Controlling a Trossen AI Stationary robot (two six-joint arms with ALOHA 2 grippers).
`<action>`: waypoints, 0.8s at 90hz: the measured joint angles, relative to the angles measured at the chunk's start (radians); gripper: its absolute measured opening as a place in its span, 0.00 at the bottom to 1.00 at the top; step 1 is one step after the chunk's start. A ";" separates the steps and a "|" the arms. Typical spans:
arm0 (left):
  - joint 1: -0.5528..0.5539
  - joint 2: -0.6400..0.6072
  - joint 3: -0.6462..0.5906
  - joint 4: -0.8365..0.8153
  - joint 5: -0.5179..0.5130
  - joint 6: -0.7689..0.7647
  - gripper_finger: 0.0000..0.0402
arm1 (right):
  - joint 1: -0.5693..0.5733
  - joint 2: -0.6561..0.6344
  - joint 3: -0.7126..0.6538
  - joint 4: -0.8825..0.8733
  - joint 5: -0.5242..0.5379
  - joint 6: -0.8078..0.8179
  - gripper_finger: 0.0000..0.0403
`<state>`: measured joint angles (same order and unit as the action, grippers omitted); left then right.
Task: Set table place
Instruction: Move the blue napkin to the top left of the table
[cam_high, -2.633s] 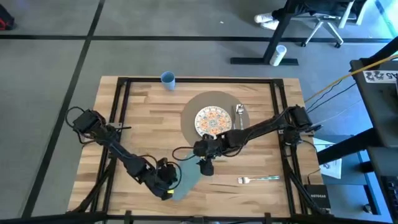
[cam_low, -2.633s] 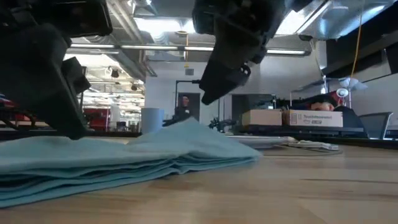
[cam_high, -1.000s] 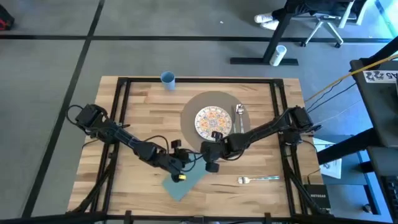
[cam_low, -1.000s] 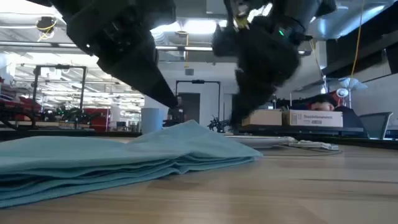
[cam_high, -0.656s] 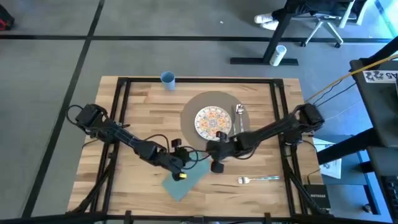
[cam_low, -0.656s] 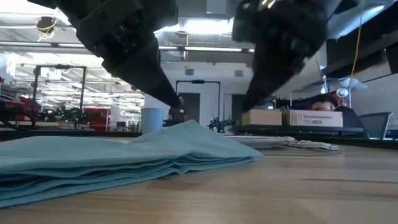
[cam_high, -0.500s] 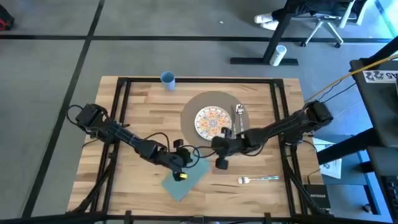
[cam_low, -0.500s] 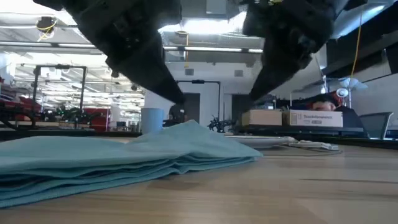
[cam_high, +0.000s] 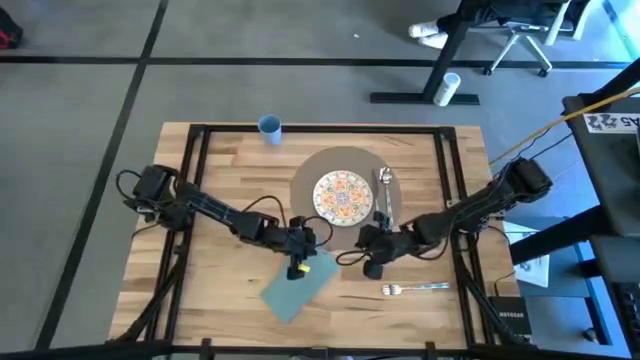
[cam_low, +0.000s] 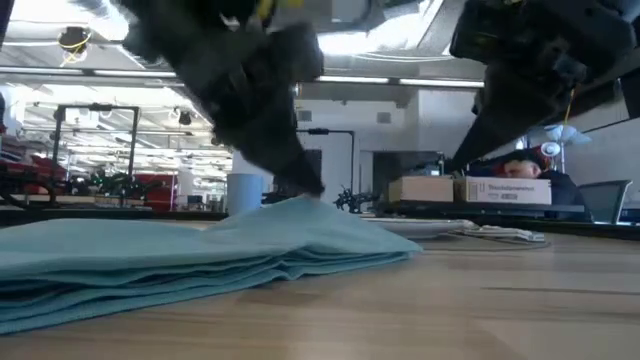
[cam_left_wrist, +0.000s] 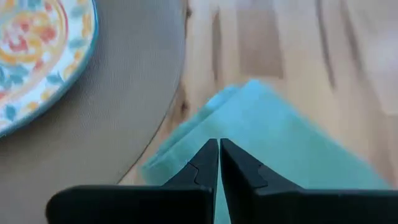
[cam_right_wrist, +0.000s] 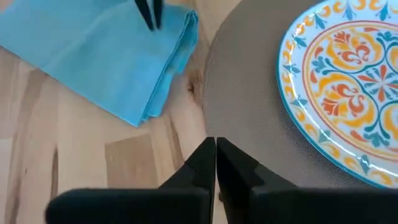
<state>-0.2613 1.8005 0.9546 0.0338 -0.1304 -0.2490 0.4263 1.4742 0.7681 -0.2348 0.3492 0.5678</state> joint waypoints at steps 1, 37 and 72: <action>0.000 0.004 0.000 0.000 0.001 -0.001 0.00 | 0.000 0.000 0.000 0.000 0.000 0.000 0.00; -0.015 0.055 0.003 -0.093 -0.016 -0.090 0.00 | 0.000 0.000 0.000 -0.010 0.018 0.004 0.00; -0.099 -0.016 -0.003 -0.301 -0.218 -0.214 0.00 | 0.000 0.000 0.000 -0.027 0.018 0.004 0.00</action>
<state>-0.3607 1.7843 0.9517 -0.2671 -0.3483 -0.4626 0.4259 1.4742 0.7685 -0.2619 0.3668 0.5716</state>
